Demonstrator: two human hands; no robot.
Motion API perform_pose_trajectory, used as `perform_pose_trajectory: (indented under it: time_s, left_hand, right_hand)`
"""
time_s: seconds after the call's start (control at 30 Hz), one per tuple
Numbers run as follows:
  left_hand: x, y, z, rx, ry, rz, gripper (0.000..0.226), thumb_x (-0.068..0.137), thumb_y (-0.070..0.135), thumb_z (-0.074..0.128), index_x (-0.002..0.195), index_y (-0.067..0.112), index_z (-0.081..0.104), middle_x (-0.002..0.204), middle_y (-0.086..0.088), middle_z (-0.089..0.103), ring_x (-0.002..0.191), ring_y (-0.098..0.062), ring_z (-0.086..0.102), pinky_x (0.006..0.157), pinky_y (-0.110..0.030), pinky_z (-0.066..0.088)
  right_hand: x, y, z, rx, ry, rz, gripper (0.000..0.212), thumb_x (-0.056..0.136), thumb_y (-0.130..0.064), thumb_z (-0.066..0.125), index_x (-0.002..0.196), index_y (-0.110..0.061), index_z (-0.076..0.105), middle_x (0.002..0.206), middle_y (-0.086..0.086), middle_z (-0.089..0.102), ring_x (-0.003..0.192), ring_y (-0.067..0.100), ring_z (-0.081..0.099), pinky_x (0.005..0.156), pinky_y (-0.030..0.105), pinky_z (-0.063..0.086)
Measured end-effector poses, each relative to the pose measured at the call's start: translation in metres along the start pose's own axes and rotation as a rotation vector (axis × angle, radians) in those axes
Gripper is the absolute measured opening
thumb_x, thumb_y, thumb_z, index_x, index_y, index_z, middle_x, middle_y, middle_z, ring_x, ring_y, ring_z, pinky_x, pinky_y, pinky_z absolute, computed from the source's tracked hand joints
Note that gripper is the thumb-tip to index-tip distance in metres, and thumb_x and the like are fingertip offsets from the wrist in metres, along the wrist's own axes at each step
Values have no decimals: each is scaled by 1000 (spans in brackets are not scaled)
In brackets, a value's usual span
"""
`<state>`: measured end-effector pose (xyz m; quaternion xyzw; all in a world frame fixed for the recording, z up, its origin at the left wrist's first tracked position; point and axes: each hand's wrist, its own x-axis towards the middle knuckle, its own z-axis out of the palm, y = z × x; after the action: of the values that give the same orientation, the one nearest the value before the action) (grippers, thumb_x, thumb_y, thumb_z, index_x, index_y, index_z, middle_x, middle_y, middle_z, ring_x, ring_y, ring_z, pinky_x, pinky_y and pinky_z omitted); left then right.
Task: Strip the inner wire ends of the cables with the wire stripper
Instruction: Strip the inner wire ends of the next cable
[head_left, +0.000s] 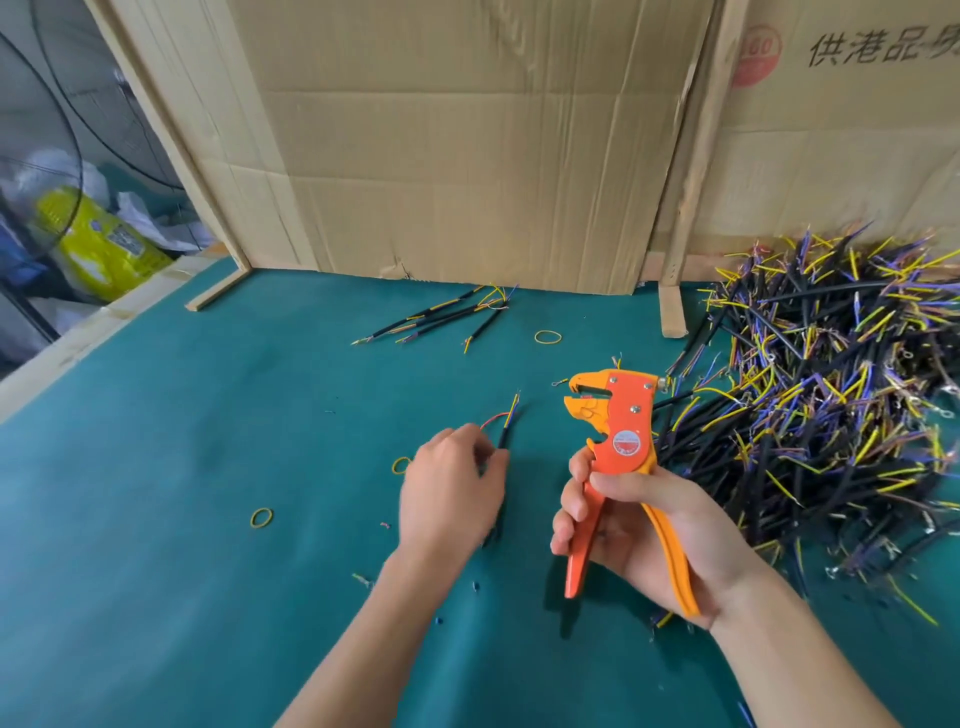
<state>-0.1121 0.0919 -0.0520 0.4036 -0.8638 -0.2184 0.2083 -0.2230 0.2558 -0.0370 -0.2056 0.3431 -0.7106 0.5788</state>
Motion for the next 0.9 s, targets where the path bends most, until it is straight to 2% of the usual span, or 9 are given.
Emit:
perform_pose_trajectory:
  time_s: [0.13, 0.33, 0.4, 0.53, 0.6, 0.67, 0.73, 0.8, 0.9]
  left_hand:
    - [36, 23, 19, 136, -51, 1, 22, 97, 30, 58, 107, 12, 64, 107, -7, 65, 102, -33, 59, 79, -39, 49]
    - [43, 31, 25, 260, -44, 37, 9, 97, 8, 47, 88, 11, 50, 101, -12, 57, 81, -33, 50, 63, -37, 36]
    - [42, 32, 26, 247, -48, 44, 11, 96, 8, 45, 88, 13, 48, 102, -14, 58, 79, -31, 45, 65, -37, 35]
    - [45, 33, 23, 177, -21, 53, 20, 95, 6, 44, 107, 4, 61, 108, -16, 59, 96, -39, 57, 77, -39, 39]
    - [43, 36, 19, 45, 11, 45, 25, 93, 4, 45, 106, 5, 66, 104, -15, 60, 96, -37, 57, 80, -38, 42]
    - [39, 41, 13, -230, 23, -4, 24, 91, 3, 49, 97, 9, 72, 89, -11, 68, 83, -26, 64, 74, -33, 49]
    - [30, 49, 7, -674, -50, -124, 21, 92, 1, 54, 92, 10, 73, 78, -7, 70, 62, -16, 64, 64, -28, 53]
    - [21, 56, 2, -1082, -175, -200, 17, 92, -3, 57, 94, 6, 72, 84, -6, 70, 61, -13, 61, 57, -23, 49]
    - [8, 64, 0, -1432, -303, -252, 21, 89, -7, 60, 97, 7, 74, 83, -6, 67, 63, -14, 60, 49, -20, 44]
  right_hand:
    - [0, 0, -1, -6, -4, -2, 41, 68, -14, 89, 98, -5, 62, 80, 20, 54, 75, 39, 60, 74, 49, 56]
    - [0, -4, -4, -11, -4, -13, 37, 73, -15, 86, 99, -5, 62, 82, 20, 54, 77, 39, 60, 77, 49, 56]
    - [0, -6, -5, 0, 1, -19, 33, 75, -14, 83, 98, -5, 62, 82, 20, 54, 77, 39, 60, 77, 49, 56]
    - [-2, -9, -8, 25, 8, -35, 27, 78, -12, 77, 99, -5, 61, 82, 19, 54, 77, 38, 60, 76, 48, 56]
    - [-2, -10, -9, 33, 13, -46, 26, 78, -13, 76, 98, -5, 61, 82, 19, 54, 77, 38, 60, 75, 47, 56]
    - [-2, -12, -9, 33, 16, -56, 26, 78, -13, 76, 98, -5, 61, 82, 19, 54, 76, 38, 60, 75, 47, 56]
    - [-3, -13, -10, 31, 22, -60, 28, 78, -14, 76, 99, -5, 60, 82, 19, 54, 76, 37, 60, 74, 47, 56]
    - [-4, -15, -12, 24, 27, -72, 32, 74, -15, 80, 98, -5, 61, 82, 19, 54, 75, 36, 60, 73, 46, 57]
    - [-5, -19, -15, 23, 39, -98, 41, 68, -18, 88, 98, -5, 63, 81, 19, 56, 74, 36, 61, 72, 46, 57]
